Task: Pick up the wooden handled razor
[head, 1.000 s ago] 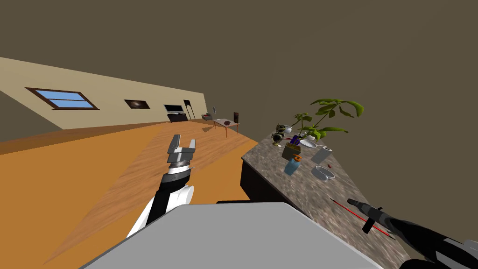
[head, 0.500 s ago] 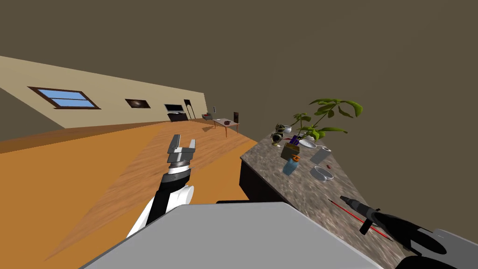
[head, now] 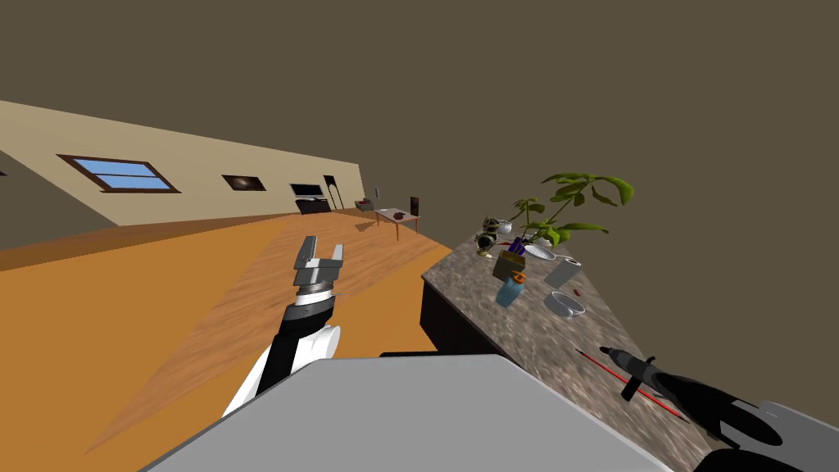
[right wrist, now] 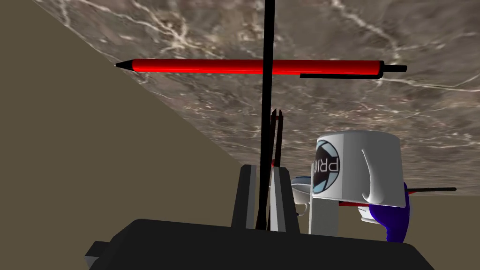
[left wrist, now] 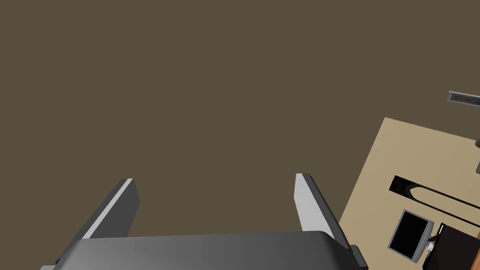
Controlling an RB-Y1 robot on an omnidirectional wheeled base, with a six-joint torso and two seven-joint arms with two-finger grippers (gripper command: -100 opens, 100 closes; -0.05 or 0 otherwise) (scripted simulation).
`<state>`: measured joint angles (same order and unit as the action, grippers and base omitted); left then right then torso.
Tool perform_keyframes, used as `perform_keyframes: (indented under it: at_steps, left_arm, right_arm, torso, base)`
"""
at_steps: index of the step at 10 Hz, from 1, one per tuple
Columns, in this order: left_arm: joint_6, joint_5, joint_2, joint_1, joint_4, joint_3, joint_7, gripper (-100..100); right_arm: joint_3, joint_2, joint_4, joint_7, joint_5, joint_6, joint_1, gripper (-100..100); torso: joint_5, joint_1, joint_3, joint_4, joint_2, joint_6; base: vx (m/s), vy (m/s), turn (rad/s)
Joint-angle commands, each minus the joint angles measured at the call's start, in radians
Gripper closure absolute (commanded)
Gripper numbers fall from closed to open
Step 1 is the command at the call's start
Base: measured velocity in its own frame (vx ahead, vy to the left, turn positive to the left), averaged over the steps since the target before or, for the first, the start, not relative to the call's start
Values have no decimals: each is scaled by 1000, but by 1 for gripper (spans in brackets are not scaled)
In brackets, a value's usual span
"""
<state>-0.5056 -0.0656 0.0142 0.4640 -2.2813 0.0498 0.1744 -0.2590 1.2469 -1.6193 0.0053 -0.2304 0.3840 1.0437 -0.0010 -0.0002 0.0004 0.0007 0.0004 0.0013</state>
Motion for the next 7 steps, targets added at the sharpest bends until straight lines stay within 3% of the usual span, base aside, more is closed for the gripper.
perform_keyframes:
  at_steps: [1,2,3,5,6,7]
  left_arm:
    - [0,0,0,0,0,0,0,0]
    - [0,0,0,0,0,0,0,0]
    - [0,0,0,0,0,0,0,0]
    - [0,0,0,0,0,0,0,0]
    - [0,0,0,0,0,0,0,0]
    - [0,0,0,0,0,0,0,0]
  right_arm:
    - [0,0,0,0,0,0,0,100]
    - [0,0,0,0,0,0,0,0]
    - [-22,9,5,-1,-16,-25,34,100]
    - [-47,17,17,1,-32,-58,73,100]
    - [-41,11,8,1,-24,-42,63,100]
    - [-42,12,9,1,-25,-46,65,0]
  torso:
    - [0,0,0,0,0,0]
    - [0,0,0,0,0,0]
    - [0,0,0,0,0,0]
    - [0,3,0,0,0,1]
    - [1,4,0,0,0,1]
    - [0,2,0,0,0,1]
  base:
    - [0,0,0]
    - [0,0,0]
    - [9,18,-48]
    - [18,54,-30]
    - [3,25,-7]
    - [0,5,0]
